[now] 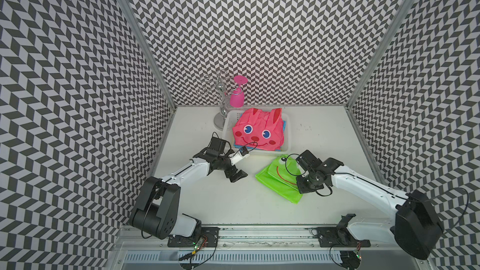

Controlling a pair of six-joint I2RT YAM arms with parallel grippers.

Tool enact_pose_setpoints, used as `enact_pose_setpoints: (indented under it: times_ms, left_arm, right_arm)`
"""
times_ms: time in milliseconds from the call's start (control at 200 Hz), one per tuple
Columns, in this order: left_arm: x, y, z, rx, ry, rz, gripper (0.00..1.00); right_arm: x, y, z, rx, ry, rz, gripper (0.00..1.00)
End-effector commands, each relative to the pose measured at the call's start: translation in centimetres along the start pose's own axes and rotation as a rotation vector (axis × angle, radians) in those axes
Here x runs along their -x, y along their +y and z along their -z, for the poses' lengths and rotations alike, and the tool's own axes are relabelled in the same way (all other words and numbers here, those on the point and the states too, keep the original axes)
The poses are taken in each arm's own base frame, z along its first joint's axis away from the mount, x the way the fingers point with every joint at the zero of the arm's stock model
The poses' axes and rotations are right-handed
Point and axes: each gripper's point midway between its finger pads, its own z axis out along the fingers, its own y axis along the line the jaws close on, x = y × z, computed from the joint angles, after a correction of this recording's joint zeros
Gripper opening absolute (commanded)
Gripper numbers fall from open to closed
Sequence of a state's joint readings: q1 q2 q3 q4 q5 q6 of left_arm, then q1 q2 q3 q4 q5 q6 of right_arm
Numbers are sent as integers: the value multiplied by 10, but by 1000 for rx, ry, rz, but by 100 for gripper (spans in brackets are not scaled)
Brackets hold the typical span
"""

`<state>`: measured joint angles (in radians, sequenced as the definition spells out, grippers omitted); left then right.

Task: Put the folded raincoat in the basket
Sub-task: Move the raincoat to the center of the board.

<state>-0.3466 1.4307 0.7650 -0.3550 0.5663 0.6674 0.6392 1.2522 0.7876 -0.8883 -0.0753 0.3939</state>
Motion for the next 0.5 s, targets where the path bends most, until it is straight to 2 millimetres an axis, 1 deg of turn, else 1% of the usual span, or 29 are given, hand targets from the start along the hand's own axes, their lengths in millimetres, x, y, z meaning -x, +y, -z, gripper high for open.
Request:
enact_pose_setpoints:
  times_ms: [0,90,140,280,376,491]
  left_arm:
    - [-9,-13,1,-47,24,-5,97]
    - [-6,-13,3,-46,16,-11,97]
    - [-5,-11,4,-35,16,-15,98]
    - [4,-2,6,-25,3,-29,98]
    - [14,1,4,-50,-7,-12,98]
    - [21,0,1,-64,-23,-15,98]
  right_arm:
    - [2,16,7,83,-31,52,0]
    - [-1,19,13,102,-28,63,0]
    - [0,20,21,107,-51,67,0]
    - [-2,13,37,76,-81,44,0]
    - [-7,5,37,41,-72,17,0]
    - [-6,9,33,54,-84,0,0]
